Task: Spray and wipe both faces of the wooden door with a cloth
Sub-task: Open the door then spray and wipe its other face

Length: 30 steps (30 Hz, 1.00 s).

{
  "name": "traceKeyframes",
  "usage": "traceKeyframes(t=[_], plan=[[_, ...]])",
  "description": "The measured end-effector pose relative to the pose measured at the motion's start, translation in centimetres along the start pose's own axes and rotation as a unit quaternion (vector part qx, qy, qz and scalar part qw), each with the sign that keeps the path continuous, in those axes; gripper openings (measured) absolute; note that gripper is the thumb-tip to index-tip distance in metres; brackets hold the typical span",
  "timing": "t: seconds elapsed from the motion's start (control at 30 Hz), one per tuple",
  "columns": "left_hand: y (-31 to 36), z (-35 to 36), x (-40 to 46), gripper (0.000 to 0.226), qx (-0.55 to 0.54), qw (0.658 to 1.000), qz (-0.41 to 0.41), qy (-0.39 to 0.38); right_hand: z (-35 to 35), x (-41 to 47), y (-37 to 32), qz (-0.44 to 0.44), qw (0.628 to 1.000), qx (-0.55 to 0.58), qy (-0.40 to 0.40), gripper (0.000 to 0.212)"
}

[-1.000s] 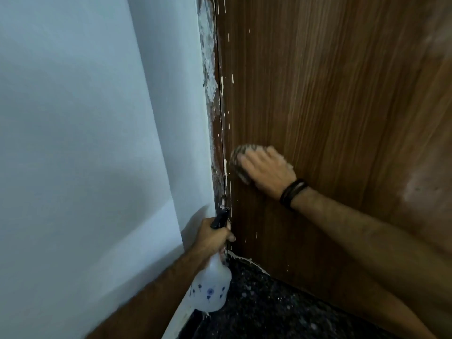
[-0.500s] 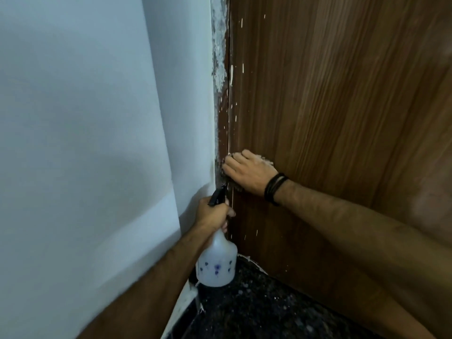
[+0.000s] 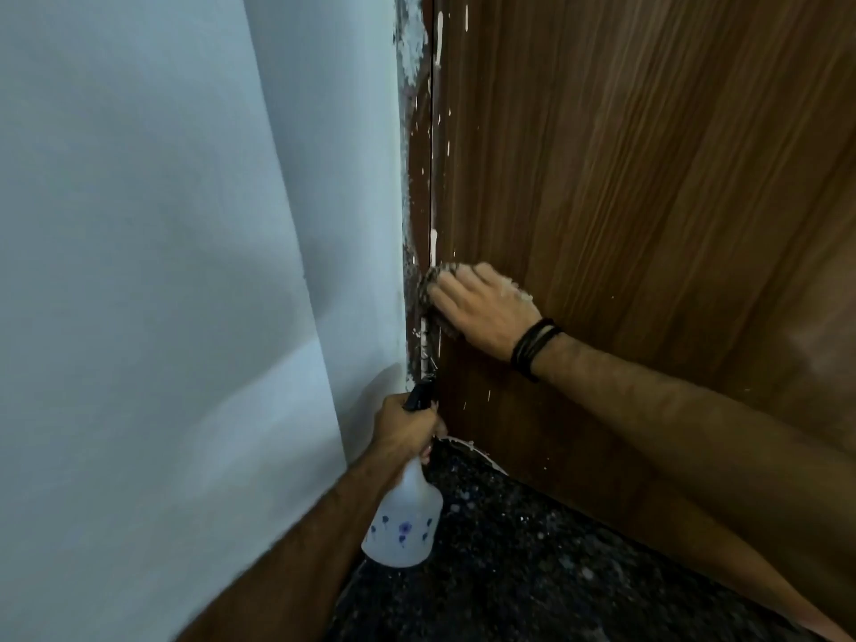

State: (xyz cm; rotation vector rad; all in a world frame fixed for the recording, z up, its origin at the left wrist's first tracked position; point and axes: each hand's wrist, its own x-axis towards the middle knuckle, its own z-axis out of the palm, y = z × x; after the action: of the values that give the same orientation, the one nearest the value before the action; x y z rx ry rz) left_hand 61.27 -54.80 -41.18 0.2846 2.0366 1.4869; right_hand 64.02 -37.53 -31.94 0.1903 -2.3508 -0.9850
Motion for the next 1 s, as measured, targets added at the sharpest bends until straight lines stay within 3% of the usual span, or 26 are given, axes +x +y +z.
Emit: traceKeyframes(t=[0.13, 0.23, 0.4, 0.6, 0.73, 0.93, 1.0], plan=[[-0.8, -0.2, 0.7, 0.012, 0.02, 1.0, -0.018, -0.004, 2.5, -3.9, -3.3, -0.001, 0.999, 0.027, -0.025, 0.02], [-1.5, -0.4, 1.0, 0.009, 0.027, 0.999, -0.027, -0.004, 2.1, -3.9, -3.1, -0.035, 0.999, 0.006, -0.028, 0.026], [-1.8, -0.4, 1.4, 0.009, 0.056, 0.998, -0.023, -0.012, 1.8, -3.1, -2.7, 0.073, 0.997, -0.007, 0.012, 0.031], [-2.5, -0.3, 1.5, 0.038, 0.116, 0.992, -0.044, -0.031, 5.8, -8.8, -7.6, -0.066, 0.996, 0.031, -0.043, 0.032], [-3.2, -0.5, 0.9, 0.02, 0.126, 0.988, -0.065, -0.064, 7.8, -12.3, -10.3, -0.086, 0.992, 0.044, -0.081, 0.028], [-4.1, -0.2, 0.9, 0.025, 0.099, 0.989, -0.089, -0.057, 7.3, -8.4, -11.0, 0.094, 0.994, 0.046, -0.01, 0.027], [-4.4, -0.2, 1.0, 0.023, 0.096, 0.99, -0.09, -0.051, 8.0, -8.4, -11.7, 0.094, 0.994, 0.058, -0.02, 0.028]])
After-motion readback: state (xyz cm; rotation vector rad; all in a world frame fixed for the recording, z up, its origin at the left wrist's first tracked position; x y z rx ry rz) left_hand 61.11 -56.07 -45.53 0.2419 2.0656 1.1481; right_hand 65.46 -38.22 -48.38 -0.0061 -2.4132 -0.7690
